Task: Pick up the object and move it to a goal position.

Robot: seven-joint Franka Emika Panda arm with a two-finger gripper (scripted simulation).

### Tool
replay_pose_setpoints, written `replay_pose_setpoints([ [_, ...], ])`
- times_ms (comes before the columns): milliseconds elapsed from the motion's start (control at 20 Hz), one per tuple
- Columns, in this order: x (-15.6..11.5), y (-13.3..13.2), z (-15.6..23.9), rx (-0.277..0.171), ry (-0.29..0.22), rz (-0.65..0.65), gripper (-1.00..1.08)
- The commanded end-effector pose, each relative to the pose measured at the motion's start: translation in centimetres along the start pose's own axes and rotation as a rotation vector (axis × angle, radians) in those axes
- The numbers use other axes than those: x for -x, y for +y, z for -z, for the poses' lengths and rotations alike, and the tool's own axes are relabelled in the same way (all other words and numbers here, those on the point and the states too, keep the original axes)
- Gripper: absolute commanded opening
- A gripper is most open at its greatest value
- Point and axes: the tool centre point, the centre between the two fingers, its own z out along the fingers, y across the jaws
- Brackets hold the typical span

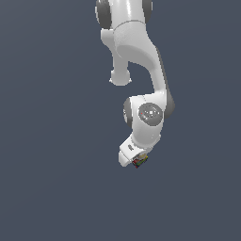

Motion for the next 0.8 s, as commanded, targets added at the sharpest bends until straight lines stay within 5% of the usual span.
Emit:
replay_pose_setpoints([
  [0, 0.8, 0.7, 1.3, 0.003, 0.004, -0.001, -1.00],
  [750, 10.3, 6.6, 12.5, 0.003, 0.005, -0.001, -1.00],
])
